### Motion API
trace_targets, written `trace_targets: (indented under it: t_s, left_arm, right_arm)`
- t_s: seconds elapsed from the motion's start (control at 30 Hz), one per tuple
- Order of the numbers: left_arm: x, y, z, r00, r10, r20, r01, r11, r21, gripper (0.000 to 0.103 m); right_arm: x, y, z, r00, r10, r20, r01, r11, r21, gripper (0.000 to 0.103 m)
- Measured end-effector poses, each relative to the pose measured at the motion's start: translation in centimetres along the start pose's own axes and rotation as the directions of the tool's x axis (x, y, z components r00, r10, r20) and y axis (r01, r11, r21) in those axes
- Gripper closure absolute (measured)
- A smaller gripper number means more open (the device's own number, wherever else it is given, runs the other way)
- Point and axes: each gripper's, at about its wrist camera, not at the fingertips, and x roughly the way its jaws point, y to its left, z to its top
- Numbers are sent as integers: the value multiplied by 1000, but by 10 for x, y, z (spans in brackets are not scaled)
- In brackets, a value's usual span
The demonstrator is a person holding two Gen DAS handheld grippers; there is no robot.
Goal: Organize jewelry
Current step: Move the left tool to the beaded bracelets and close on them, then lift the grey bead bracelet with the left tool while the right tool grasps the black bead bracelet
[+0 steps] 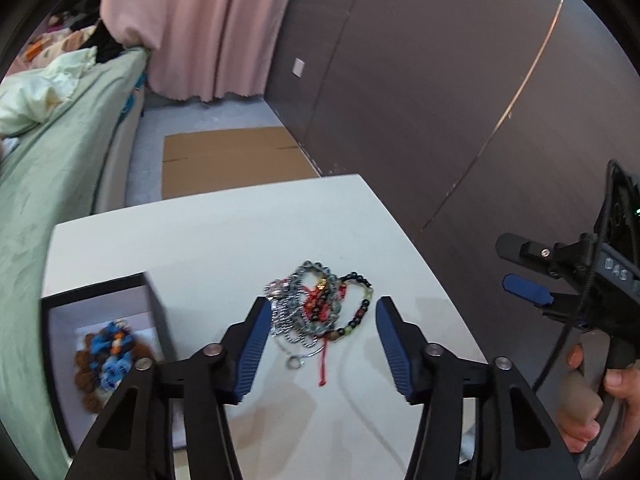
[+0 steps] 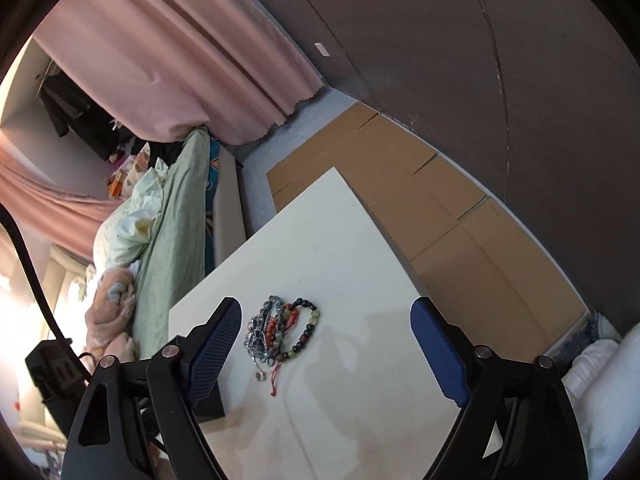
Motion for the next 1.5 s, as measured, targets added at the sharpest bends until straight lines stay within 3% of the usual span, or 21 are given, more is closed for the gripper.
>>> trace_targets:
  t_s: [0.2, 0.5, 0.83, 0.97, 1.07, 1.3, 1.5]
  left_arm:
    - [33, -9, 7, 997, -20, -78, 22, 999, 33, 56]
    - [58, -19, 5, 997, 22, -81, -16, 997, 78, 72]
    - [81, -36, -12, 980, 165, -110, -141, 970, 196, 75]
    - [82, -37, -17, 967, 239, -86, -214, 948, 236, 93]
    - [79, -36, -17, 973, 210, -91, -185, 956, 226, 94]
    - [44, -25, 0, 991, 136, -15, -133, 981, 142, 94]
    - [19, -11, 11, 996, 85, 25, -87, 994, 63, 94]
  right_arm:
    - [1, -9, 2, 1000, -4, -3, 4, 999, 32, 15]
    - [2, -18, 3, 1000, 4, -16, -3, 998, 67, 15]
    - [1, -20, 4, 1000, 3, -17, -2, 998, 67, 15]
    - [3, -18, 2, 1000, 0, -24, 1, 998, 62, 15]
    - [6, -16, 1, 1000, -5, -29, 7, 999, 51, 15]
    - [17, -10, -2, 999, -12, -53, 13, 999, 32, 16]
    - [29, -4, -7, 996, -18, -84, 19, 1000, 14, 26]
